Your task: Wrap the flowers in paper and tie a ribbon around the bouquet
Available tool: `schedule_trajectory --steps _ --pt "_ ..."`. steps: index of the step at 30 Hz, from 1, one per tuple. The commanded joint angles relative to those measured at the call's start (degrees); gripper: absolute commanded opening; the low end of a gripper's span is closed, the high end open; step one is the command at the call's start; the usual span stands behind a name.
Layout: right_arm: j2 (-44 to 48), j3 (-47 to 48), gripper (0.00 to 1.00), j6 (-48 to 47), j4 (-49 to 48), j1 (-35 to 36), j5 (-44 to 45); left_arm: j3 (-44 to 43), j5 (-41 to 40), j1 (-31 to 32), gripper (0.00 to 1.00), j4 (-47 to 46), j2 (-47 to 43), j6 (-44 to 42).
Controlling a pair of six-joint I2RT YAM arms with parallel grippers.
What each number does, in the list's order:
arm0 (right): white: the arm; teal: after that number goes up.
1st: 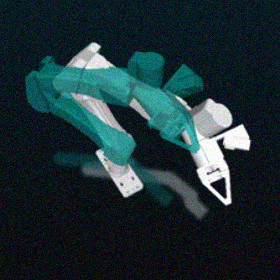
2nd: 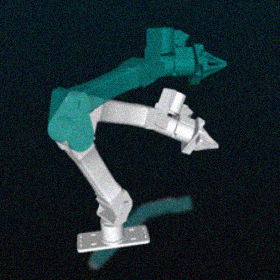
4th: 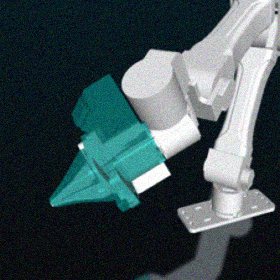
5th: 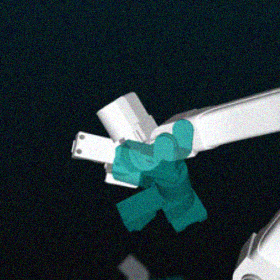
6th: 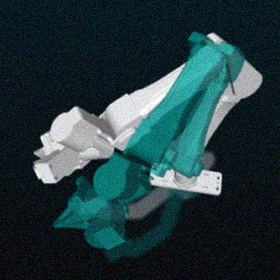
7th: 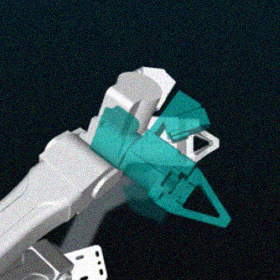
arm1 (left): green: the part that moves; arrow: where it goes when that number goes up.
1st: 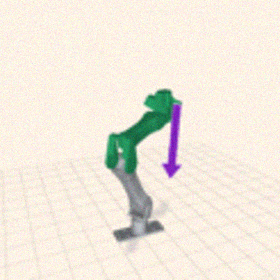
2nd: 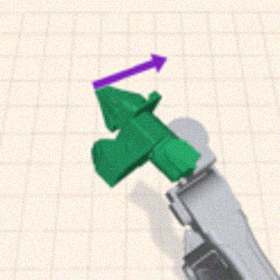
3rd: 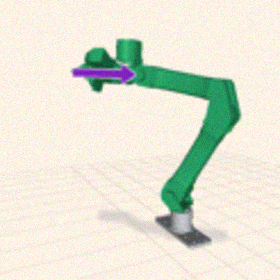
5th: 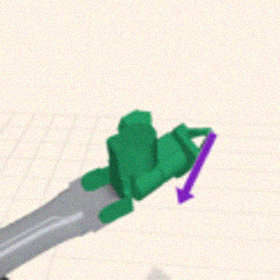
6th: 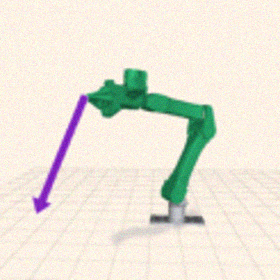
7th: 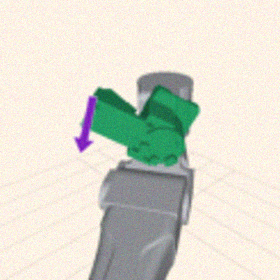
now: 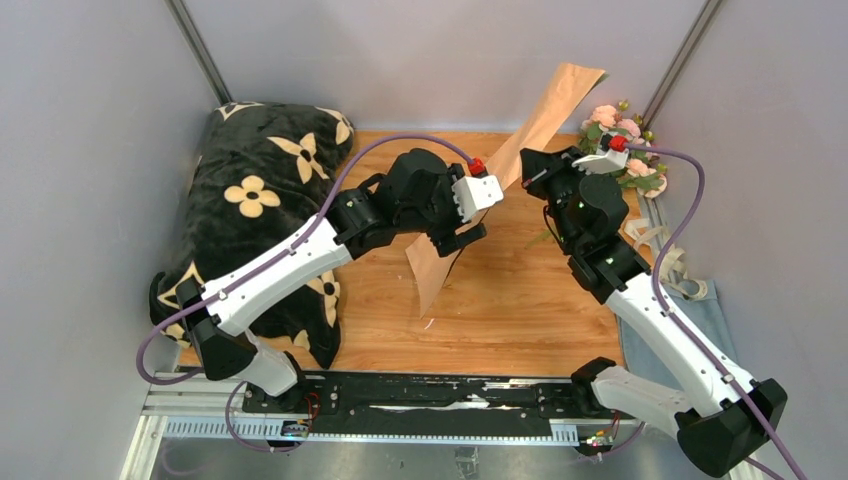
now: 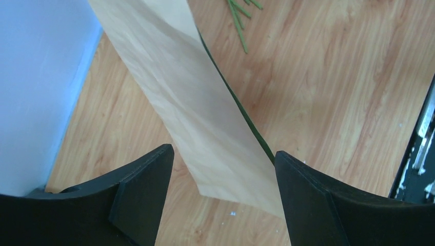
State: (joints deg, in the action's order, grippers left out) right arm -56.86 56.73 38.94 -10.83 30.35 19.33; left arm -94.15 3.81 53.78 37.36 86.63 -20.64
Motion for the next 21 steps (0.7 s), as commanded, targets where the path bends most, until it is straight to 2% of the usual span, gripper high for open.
schedule_trajectory --steps 1,11,14,17,21 --pt "-0.17 2.43 0.00 -1.09 -2.30 0.80 0.50 3.66 1.29 0.36 0.79 -1.15 -3.31 -2.62" --pt "0.43 1.72 0.00 -1.13 -2.69 0.85 -0.02 4.06 -3.24 0.35 0.67 -0.72 -2.00 1.44" --pt "0.61 1.60 0.00 -1.40 -2.87 0.84 0.31 2.78 -2.85 0.36 0.71 0.76 -0.77 3.20" --pt "0.40 1.63 0.00 -1.93 -2.90 0.85 1.07 1.83 3.17 0.36 0.79 1.41 -1.31 4.78" --pt "-0.02 1.50 0.00 -2.23 -3.62 0.88 1.36 4.53 6.82 0.36 0.81 -4.02 -3.80 10.58"
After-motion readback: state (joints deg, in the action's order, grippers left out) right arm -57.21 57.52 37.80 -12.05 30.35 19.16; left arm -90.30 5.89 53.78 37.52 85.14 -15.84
